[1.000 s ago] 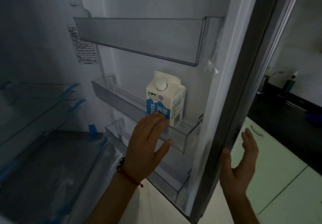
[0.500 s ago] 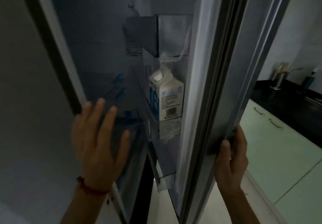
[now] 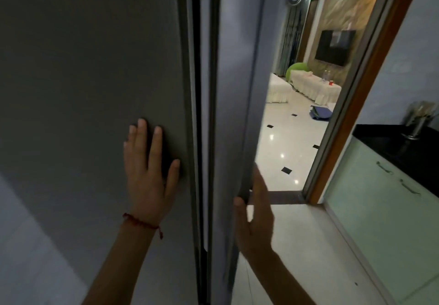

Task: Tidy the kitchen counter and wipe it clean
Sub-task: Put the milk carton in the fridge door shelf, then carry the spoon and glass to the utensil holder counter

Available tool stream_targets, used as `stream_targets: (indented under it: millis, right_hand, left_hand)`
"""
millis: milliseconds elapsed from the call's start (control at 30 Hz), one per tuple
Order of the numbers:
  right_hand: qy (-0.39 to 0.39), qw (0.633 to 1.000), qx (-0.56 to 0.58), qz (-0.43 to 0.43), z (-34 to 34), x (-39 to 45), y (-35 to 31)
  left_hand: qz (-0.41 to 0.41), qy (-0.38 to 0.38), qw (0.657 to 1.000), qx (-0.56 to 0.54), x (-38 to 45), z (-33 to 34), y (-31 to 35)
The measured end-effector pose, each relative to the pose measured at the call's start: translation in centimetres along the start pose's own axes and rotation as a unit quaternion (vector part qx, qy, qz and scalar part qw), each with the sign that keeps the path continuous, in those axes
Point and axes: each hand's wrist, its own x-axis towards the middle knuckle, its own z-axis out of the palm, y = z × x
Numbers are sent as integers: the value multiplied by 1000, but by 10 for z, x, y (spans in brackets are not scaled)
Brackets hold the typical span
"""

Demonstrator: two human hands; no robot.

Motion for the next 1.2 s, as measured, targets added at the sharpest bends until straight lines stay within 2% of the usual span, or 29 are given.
stream_targets:
  millis: [67, 233, 467, 600, 700, 767, 867, 1000, 1100, 1200]
  right_hand:
    - [-17, 1000, -5, -21, 18, -2, -5]
    - [-36, 999, 20, 11, 20, -4, -3]
    - [-79, 995, -61, 29, -27, -10, 17]
    - [-63, 987, -128, 67, -81, -27, 33]
    - [-38, 973, -200, 105, -142, -49, 42]
    - [-23, 956, -252, 151, -188, -72, 45]
    - [-18, 909, -335, 248, -260, -122, 51]
    - [-42, 832, -383, 398, -350, -203, 52]
    - [-32, 771, -394, 500, -411, -268, 48]
    - [-5, 713, -384, 587, -462, -336, 42]
  left_hand:
    - [-3, -4, 1000, 4, 0, 0, -1]
    - [-9, -1, 1000, 4, 0, -2, 3]
    - [-43, 10, 997, -64, 0, -15, 34]
    - [12, 12, 993, -118, -9, -16, 90]
    - [83, -53, 980, -171, -28, -3, 136]
    - [94, -127, 964, -214, -50, 17, 164]
    - [90, -305, 915, -247, -99, 54, 207]
    - [88, -556, 785, -258, -185, 87, 271]
    - [117, -662, 703, -233, -246, 100, 321]
    - [105, -757, 611, -206, -297, 105, 370]
